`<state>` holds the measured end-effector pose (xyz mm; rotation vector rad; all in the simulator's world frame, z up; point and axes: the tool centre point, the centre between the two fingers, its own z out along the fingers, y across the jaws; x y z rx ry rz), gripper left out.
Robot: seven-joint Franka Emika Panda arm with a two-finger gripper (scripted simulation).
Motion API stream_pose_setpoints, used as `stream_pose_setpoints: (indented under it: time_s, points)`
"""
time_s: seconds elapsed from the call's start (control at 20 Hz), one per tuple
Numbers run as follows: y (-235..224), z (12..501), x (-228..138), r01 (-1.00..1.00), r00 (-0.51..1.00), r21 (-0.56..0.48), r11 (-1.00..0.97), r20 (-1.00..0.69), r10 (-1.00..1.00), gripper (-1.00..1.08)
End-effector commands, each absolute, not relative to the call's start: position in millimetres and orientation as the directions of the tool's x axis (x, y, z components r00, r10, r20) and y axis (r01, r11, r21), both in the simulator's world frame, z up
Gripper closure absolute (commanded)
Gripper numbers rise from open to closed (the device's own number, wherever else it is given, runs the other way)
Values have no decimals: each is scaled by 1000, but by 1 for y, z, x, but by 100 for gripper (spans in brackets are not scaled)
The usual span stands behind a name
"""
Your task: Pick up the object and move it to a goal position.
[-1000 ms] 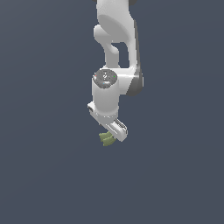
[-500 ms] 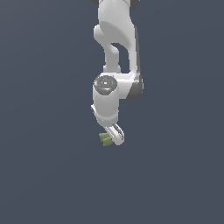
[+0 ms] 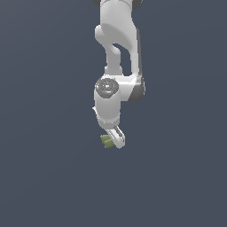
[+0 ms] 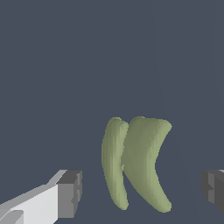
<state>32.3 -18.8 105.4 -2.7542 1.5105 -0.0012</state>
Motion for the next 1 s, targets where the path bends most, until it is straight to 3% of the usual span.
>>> stream_pose_setpoints:
  time_s: [0.0,0.65,0.7,0.95]
  points:
    - [-19,100,32,-843,537,0,-537,0,-843,-92]
    - [-19,56,32,-846,533,0,-533,0,-846,-92]
    - [-19,56,32,-846,533,0,-533,0,-846,108]
    - [-19,56,32,-846,533,0,-533,0,-846,108]
